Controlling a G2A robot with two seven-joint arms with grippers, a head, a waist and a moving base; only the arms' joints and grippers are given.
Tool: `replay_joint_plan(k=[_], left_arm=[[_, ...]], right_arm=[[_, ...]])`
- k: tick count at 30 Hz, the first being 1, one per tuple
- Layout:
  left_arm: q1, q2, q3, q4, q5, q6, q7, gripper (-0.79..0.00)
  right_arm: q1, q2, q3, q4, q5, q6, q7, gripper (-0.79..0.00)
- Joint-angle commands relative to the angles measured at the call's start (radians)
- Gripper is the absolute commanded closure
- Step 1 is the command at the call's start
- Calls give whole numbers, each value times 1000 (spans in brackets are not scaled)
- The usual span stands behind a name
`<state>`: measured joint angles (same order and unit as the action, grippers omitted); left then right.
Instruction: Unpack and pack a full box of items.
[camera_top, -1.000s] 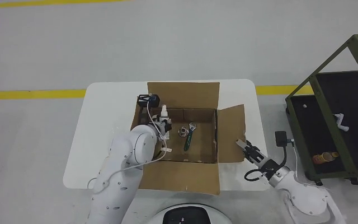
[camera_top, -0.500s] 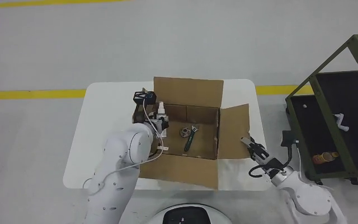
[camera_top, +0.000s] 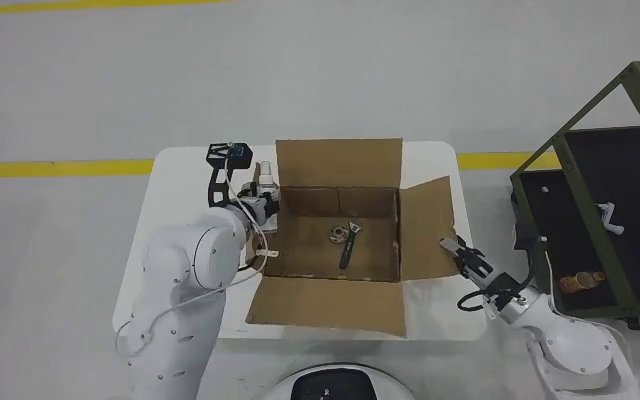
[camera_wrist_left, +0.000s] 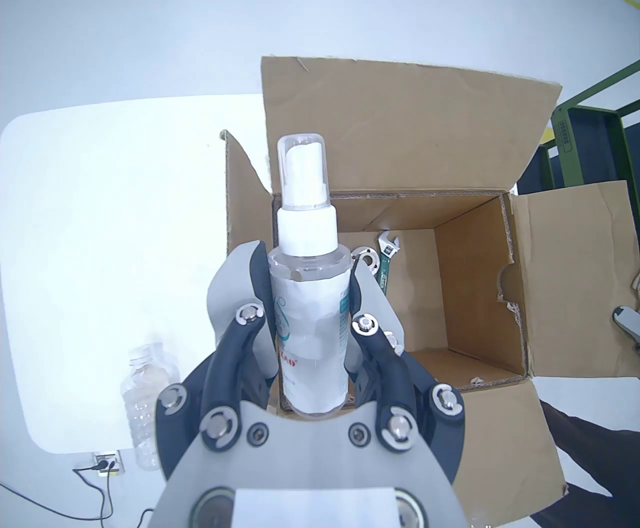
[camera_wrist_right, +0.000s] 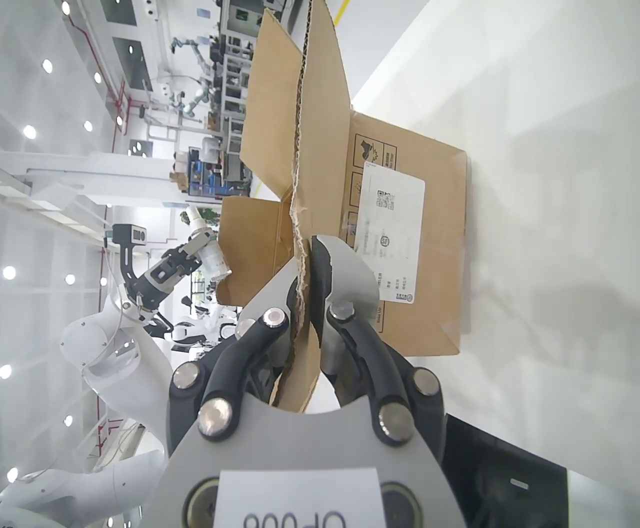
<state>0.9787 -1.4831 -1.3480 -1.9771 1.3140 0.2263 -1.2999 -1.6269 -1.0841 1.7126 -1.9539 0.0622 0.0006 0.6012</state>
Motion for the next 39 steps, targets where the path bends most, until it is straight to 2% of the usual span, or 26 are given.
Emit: replay_joint_plan(k=[1, 5, 6, 7, 8, 11, 19, 27, 31, 34, 39], left_arm=[[-3, 2, -11, -6, -1, -7, -9, 0], [-10, 7, -37, -19, 11, -9, -7, 0], [-11, 8, -41, -23, 7, -11, -10, 0], [-12, 8, -44, -26, 5, -14, -14, 0], [-13, 9, -48, -29, 4, -17, -16, 0], [-15, 12, -60, -32, 4, -20, -18, 0], [-9, 22, -111, -42, 18, -24, -20, 0], [6, 38, -190, -14, 102, -32, -37, 0], [33, 46, -211, 13, 170, -55, -49, 0], [63, 50, -244, 34, 199, -25, -60, 0], [143, 56, -268, 19, 260, -26, -86, 0]], right_arm=[[10, 2, 3, 10, -6, -15, 21, 0], [30, 6, 9, 31, -36, -25, 31, 0], [34, 6, 9, 33, -42, -26, 30, -55], [37, 6, 9, 35, -45, -26, 28, -182], [40, 6, 10, 36, -46, -28, 19, -656], [43, 6, 11, 32, -78, -46, -23, -785], [7, 2, 15, -9, -182, -56, -149, -785], [-24, 1, 62, -57, -274, -55, -247, -785], [-33, 0, 85, -82, -330, -61, -288, -785], [-37, -1, 98, -96, -340, -63, -307, -785], [-41, -2, 118, -104, -339, -71, -312, -785]])
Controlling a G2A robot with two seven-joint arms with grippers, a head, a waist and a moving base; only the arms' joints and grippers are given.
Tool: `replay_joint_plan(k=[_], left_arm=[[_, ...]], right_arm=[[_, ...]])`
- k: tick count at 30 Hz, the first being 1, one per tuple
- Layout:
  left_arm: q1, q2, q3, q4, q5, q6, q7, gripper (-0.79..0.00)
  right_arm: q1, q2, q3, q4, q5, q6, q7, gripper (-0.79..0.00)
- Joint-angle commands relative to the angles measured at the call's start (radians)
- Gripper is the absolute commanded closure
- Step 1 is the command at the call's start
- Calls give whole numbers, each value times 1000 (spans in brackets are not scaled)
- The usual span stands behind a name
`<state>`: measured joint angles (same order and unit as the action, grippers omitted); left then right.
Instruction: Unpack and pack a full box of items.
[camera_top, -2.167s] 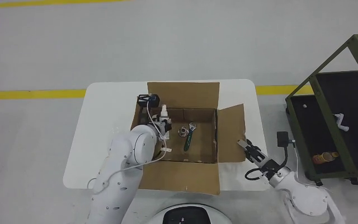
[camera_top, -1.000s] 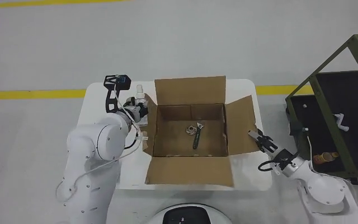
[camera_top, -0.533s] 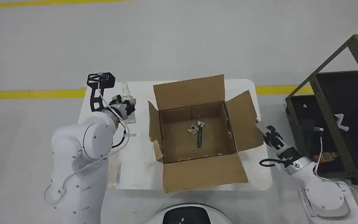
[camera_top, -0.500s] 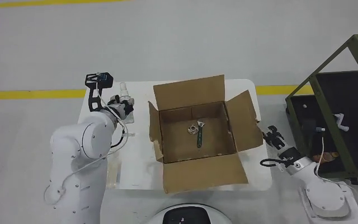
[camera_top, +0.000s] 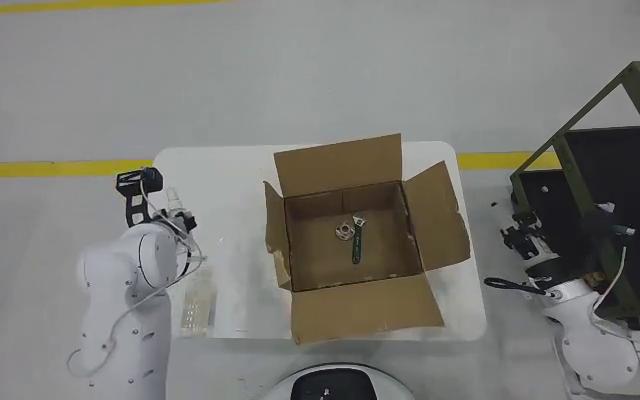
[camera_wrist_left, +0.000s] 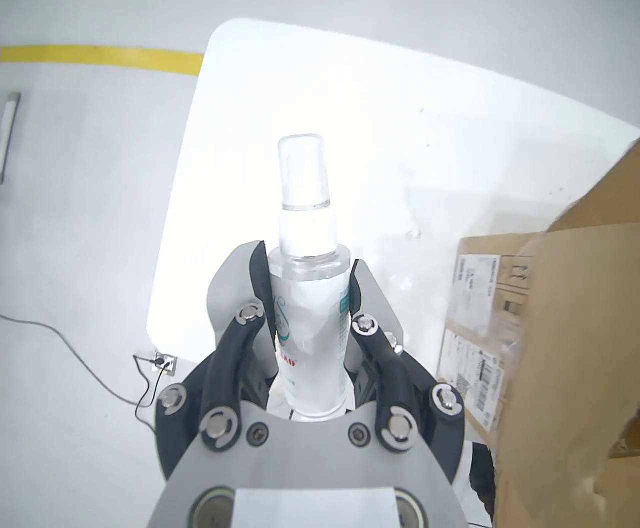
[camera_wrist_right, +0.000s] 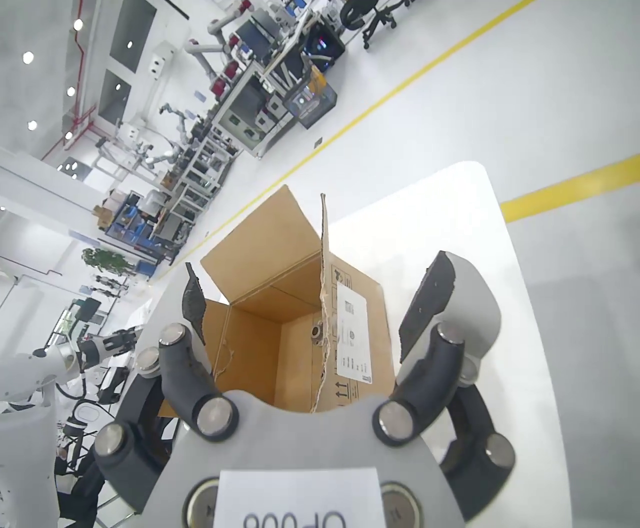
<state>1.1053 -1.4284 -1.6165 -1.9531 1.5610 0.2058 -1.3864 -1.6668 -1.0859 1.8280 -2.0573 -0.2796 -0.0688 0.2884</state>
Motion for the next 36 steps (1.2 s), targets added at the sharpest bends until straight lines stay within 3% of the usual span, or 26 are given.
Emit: replay_joint_plan(k=[1, 11, 21, 22, 24, 25, 26, 27, 36], left_arm=[[38, 2, 3, -6, 16, -14, 7, 0], [157, 4, 29, 7, -12, -84, 60, 0], [157, 4, 29, 7, -12, -84, 60, 0], [157, 4, 29, 7, -12, -84, 60, 0], [157, 4, 29, 7, -12, -84, 60, 0], [157, 4, 29, 7, -12, -84, 60, 0], [160, 4, 31, 9, -13, -87, 68, 0], [168, 4, 39, 14, -17, -94, 92, 0], [226, 8, 95, 15, -39, -185, 105, 0]], right_arm=[[-1, -1, 5, -1, 4, -3, -1, -785], [-6, -5, 11, -10, -4, -25, -7, -785], [-17, -8, 18, -23, -37, -56, -16, -785], [-19, -8, 17, -25, -47, -60, -22, -754], [-24, -9, 15, -30, -71, -70, -31, -351], [-28, -10, 12, -34, -85, -76, -41, -268], [-30, -10, 11, -35, -89, -77, -46, -28], [-33, -11, 8, -37, -91, -77, -51, 0], [-54, -16, 19, -49, -97, -83, -67, 0]])
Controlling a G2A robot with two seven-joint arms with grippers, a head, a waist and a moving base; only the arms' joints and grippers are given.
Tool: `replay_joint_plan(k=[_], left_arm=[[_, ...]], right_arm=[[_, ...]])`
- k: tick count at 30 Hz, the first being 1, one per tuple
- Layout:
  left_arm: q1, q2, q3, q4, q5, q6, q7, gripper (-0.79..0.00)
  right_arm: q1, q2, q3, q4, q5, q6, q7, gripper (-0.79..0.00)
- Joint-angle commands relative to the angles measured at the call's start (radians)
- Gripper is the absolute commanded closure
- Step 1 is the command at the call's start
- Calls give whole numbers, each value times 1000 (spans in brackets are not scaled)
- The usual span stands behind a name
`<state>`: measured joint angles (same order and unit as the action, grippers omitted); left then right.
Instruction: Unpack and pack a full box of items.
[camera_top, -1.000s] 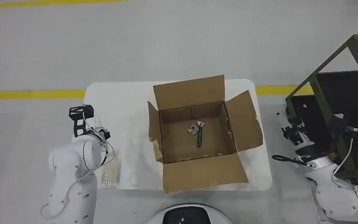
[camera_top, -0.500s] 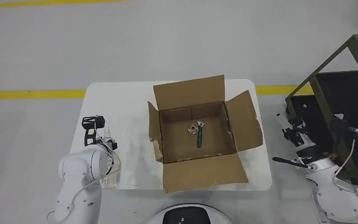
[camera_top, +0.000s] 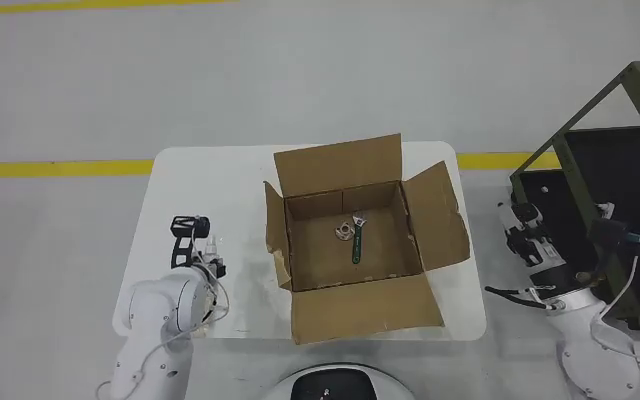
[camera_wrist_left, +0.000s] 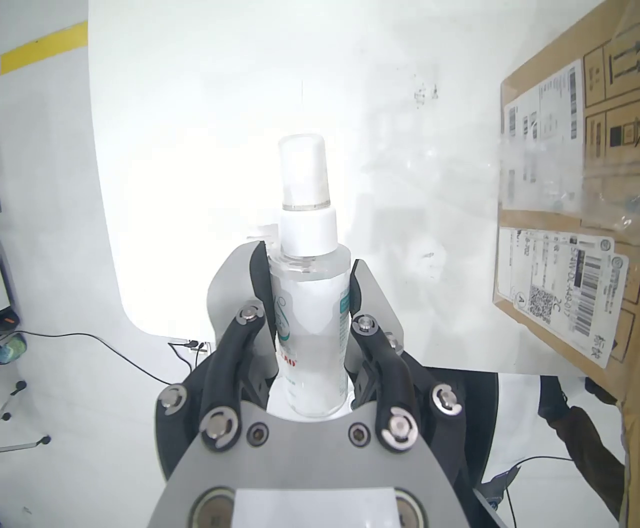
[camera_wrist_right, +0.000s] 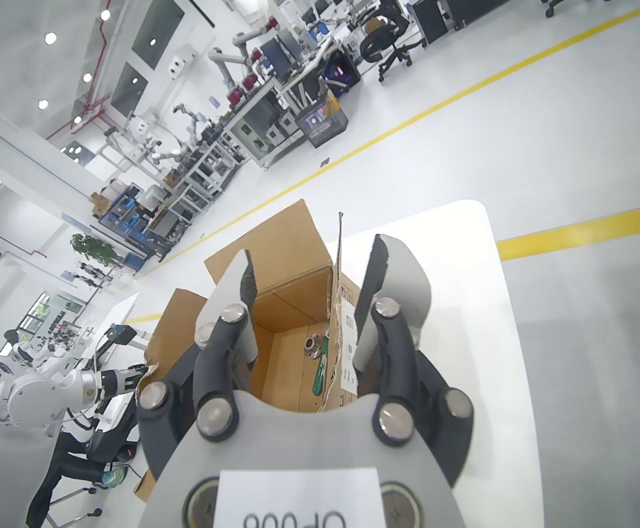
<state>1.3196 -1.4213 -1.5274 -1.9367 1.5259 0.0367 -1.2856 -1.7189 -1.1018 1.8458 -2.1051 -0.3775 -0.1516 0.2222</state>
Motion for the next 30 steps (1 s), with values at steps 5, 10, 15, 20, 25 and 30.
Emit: replay_joint_plan(k=[5, 10, 15, 20, 25, 30], left_arm=[[94, 6, 38, -16, -11, -94, 37, 0], [150, 10, 63, 13, 8, -129, 160, 0], [163, 13, 91, 84, 64, -128, 252, 0], [153, 15, 110, 149, 111, -126, 288, 0], [131, 13, 116, 195, 111, -77, 261, 0], [95, 8, 121, 232, 82, -22, 228, 0]], right_arm=[[-8, -3, 0, -7, -2, -8, -2, 0], [-12, -6, -6, -13, 0, -14, -8, -3], [-22, -9, -9, -18, 0, -22, -5, -9], [-32, -11, -11, -25, 0, -31, 2, -28], [-36, -13, -8, -23, -3, -32, 6, -40], [-31, -14, -7, -25, -10, -32, 8, -55]])
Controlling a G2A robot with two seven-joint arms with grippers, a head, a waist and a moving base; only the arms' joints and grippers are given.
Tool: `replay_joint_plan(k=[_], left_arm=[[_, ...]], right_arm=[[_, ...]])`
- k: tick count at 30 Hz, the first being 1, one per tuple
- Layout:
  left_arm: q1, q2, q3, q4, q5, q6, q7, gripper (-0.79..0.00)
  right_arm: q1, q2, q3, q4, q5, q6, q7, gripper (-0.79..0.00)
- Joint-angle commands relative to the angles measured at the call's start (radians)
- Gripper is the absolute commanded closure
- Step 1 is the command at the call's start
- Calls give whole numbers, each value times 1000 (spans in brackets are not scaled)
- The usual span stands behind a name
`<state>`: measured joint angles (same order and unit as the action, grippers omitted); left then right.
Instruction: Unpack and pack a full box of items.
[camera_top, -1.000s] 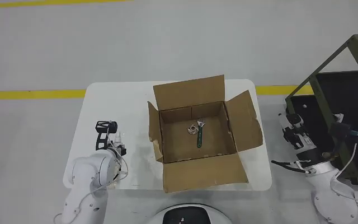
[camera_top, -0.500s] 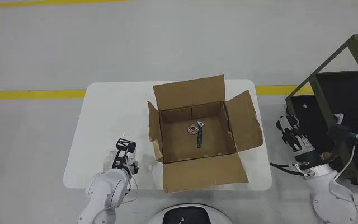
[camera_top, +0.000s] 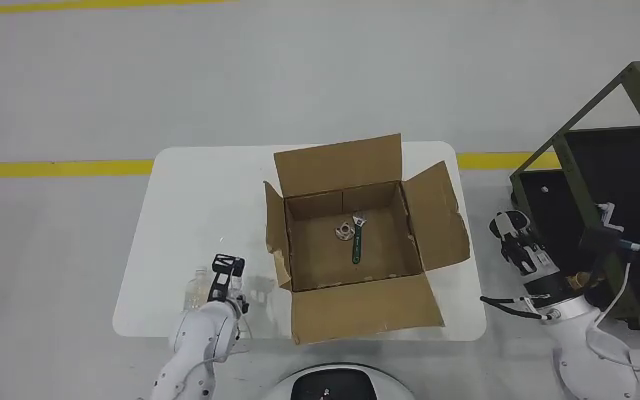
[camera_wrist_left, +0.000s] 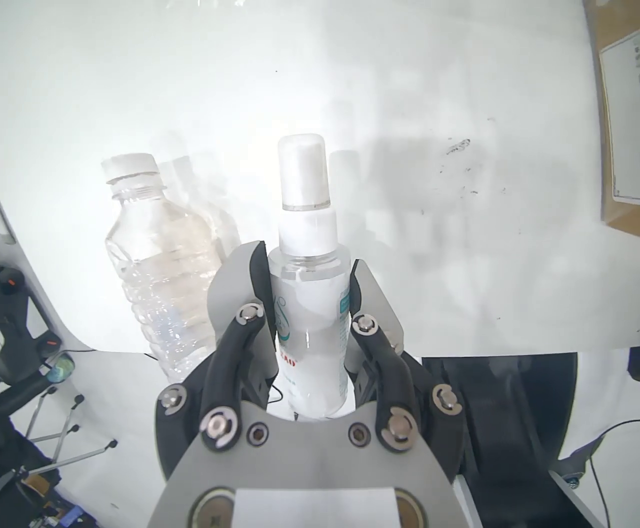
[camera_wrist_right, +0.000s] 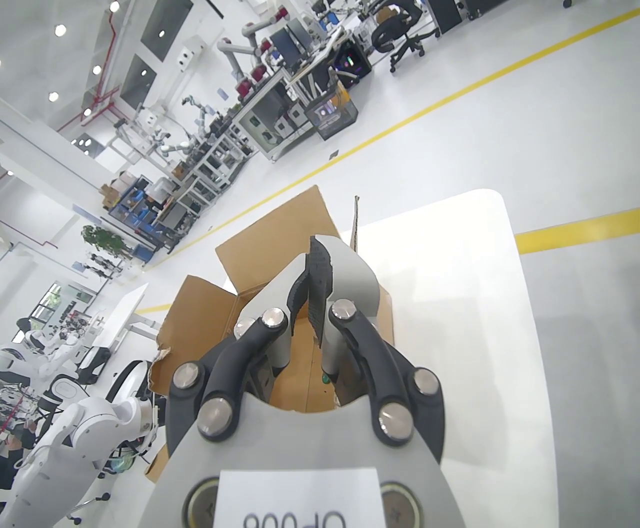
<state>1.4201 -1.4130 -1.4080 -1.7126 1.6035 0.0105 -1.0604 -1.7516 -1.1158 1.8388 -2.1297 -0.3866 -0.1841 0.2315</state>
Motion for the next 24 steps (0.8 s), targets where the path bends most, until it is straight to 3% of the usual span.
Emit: replay_joint_plan(k=[1, 9, 20, 24], left_arm=[[-9, 0, 4, 18, 14, 8, 7, 0], [-1, 2, 5, 41, 36, 27, 85, 0], [-8, 3, -6, 64, 0, 40, 40, 0], [-12, 3, -1, 77, 8, 40, 52, -37]], right_arm=[[3, -1, -1, 0, 0, 1, -3, -62], [-5, -5, 5, 2, 2, 7, -9, -102], [-6, -9, 1, -6, 2, 4, -2, -157], [-4, -11, -6, -7, -5, 3, 1, -166]])
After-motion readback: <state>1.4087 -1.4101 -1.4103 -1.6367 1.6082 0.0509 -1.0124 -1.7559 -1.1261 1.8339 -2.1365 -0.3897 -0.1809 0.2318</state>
